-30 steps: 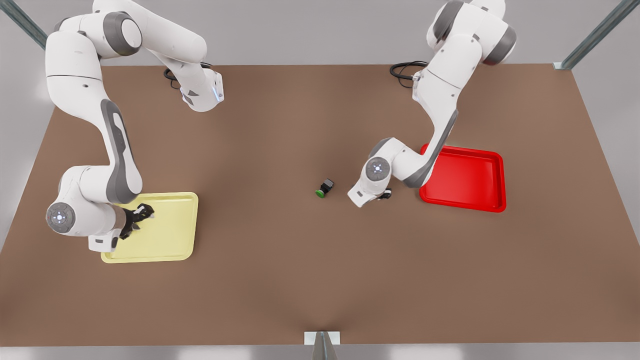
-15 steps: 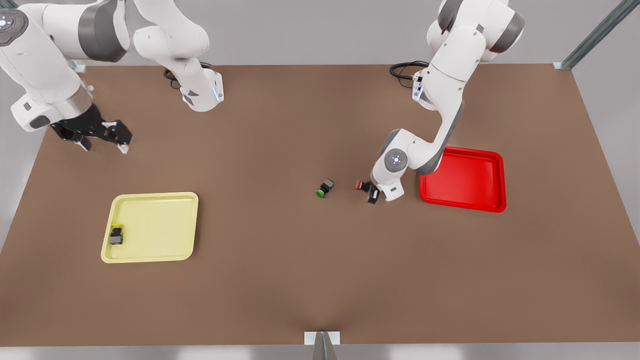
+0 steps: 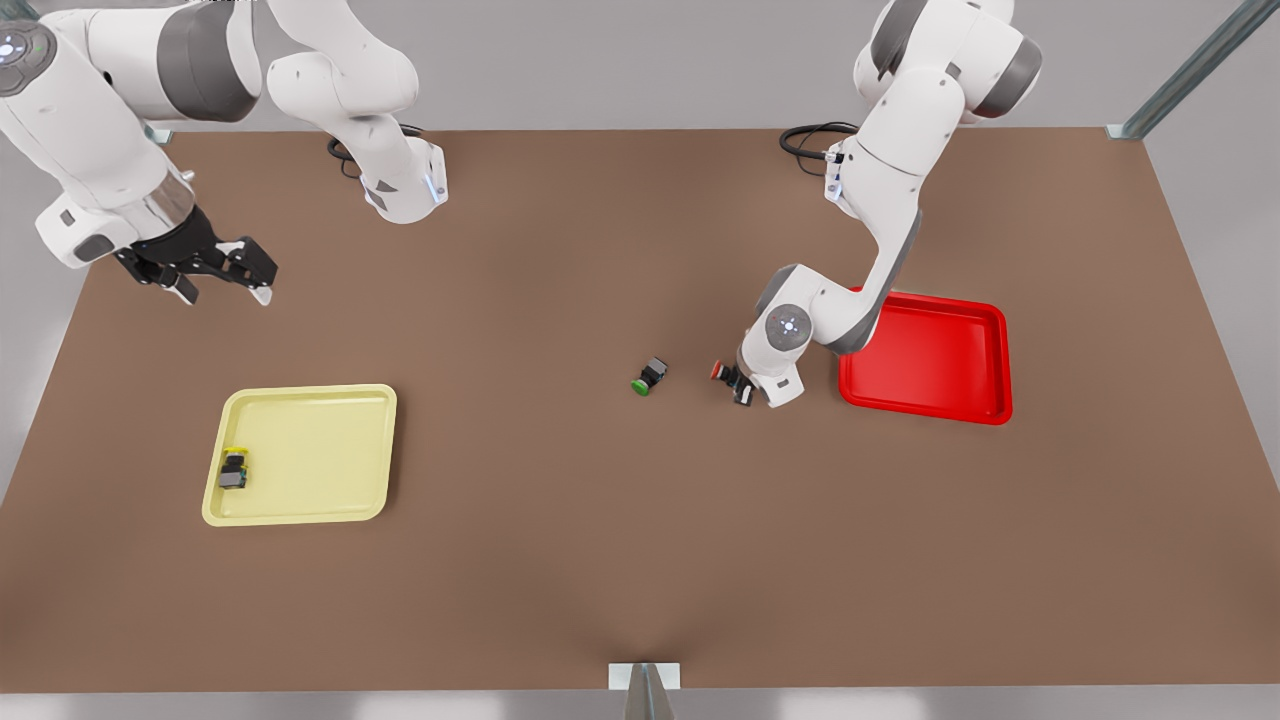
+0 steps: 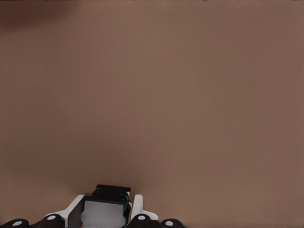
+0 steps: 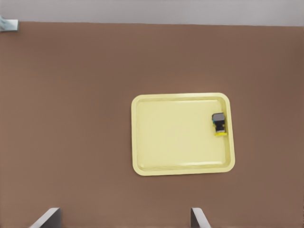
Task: Place the switches on the corresponding trays according to their colors
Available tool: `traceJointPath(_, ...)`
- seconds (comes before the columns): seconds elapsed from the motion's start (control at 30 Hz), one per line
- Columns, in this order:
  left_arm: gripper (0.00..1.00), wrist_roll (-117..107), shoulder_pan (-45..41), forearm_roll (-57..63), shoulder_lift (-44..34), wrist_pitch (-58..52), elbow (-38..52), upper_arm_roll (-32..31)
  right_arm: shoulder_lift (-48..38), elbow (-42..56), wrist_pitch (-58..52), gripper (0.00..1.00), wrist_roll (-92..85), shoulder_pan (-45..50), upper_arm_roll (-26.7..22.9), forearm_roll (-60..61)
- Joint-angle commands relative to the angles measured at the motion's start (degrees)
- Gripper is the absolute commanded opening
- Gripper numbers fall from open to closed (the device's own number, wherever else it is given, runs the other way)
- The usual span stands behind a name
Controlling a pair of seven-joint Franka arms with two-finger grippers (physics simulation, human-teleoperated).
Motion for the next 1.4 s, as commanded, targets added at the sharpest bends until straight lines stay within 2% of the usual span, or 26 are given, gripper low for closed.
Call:
traceJointPath(0.0, 0.51, -0.09, 0.01, -0.02, -0.06, -0.03, 0.0, -0.05, 0.0, -0.02, 0.09, 1.0, -0.01, -0.03, 0.0, 0.0)
traceJointPath(0.43, 0.48, 0.88, 0.19, 0.06, -0.93, -2.93, 0.53, 0.21, 0.0, -0.29, 0.09, 1.0, -0.45, -0.12, -0.09, 0.0)
traceJointPath(0.6, 0.49, 14.93, 1.06, 0.5, -6.38, -11.72, 1.32, 9.44, 0.0, -0.37, -0.26, 1.0, -0.71, -0.12, -0.09, 0.0)
traceJointPath(0.67, 0.49, 23.99, 6.16, 0.15, -9.55, -15.85, 0.62, 9.79, 0.0, -0.29, -0.26, 1.0, -0.71, -0.03, -0.09, 0.0)
traceJointPath(0.7, 0.49, 29.35, 8.88, 0.07, -10.69, -16.38, -0.87, 9.88, 0.0, -0.29, -0.35, 1.0, -0.71, -0.03, -0.09, 0.0)
traceJointPath(0.77, 0.49, 41.92, 9.59, 0.15, -14.47, -16.38, -5.44, 15.68, 0.0, -0.11, -0.35, 1.0, -0.71, -0.12, -0.26, 0.0)
traceJointPath(0.83, 0.5, 46.49, 9.59, 0.15, -18.16, -15.59, -10.81, 17.87, 0.0, -0.11, -0.35, 1.0, -0.8, -0.12, -0.26, 0.0)
traceJointPath(0.87, 0.51, 50.88, 9.59, 0.15, -20.71, -14.27, -14.49, 20.86, 0.0, -0.11, -0.35, 1.0, -0.8, -0.12, -0.26, 0.0)
traceJointPath(0.93, 0.58, 54.66, 9.59, 0.24, -21.94, -11.37, -18.36, 22.97, 0.0, -0.11, -0.35, 1.0, -0.8, -0.12, -0.26, 0.0)
traceJointPath(1.0, 0.73, 60.2, 9.59, 0.24, -21.42, -9.52, -18.9, 26.05, 0.0, -0.11, -0.35, 1.0, -0.8, -0.12, -0.26, 0.0)
traceJointPath(1.03, 0.91, 61.08, 9.59, 0.5, -21.33, -9.61, -18.9, 26.14, 0.0, -0.11, -0.35, 1.0, -0.8, -0.12, -0.26, 0.0)
traceJointPath(1.07, 1.0, 62.4, 9.59, 0.5, -21.42, -9.96, -18.81, 27.28, 0.0, -0.11, -0.35, 1.0, -0.8, -0.12, -0.26, 0.0)
traceJointPath(1.13, 1.0, 65.13, 9.59, 0.59, -22.21, -11.89, -18.28, 27.9, 0.0, -0.11, -0.35, 1.0, -0.8, -0.12, -0.26, 0.0)
traceJointPath(1.17, 1.0, 65.39, 9.59, 0.59, -22.38, -14.18, -16.18, 27.9, 0.0, -0.11, -0.26, 1.0, -0.8, -0.12, -0.26, 0.0)
traceJointPath(1.23, 1.0, 66.52, 9.42, 0.59, -21.77, -28.39, 0.76, 27.11, 0.0, -0.02, 0.0, 1.0, -0.8, -0.12, -0.26, 0.0)
traceJointPath(1.3, 1.0, 88.66, 9.24, -0.02, -21.94, -46.51, 23.8, 23.77, 0.0, -0.02, 0.0, 1.0, -0.8, -0.12, -0.26, 0.09)
traceJointPath(1.33, 1.0, 98.07, 9.15, 0.15, -22.12, -49.94, 30.14, 22.63, 0.0, -0.02, -0.09, 1.0, -1.15, -0.12, -0.26, 0.09)
traceJointPath(1.37, 1.0, 107.92, 10.81, -0.11, -22.21, -58.81, 36.29, 21.4, 0.0, -0.02, -0.09, 1.0, -1.5, -0.12, -0.35, 0.09)
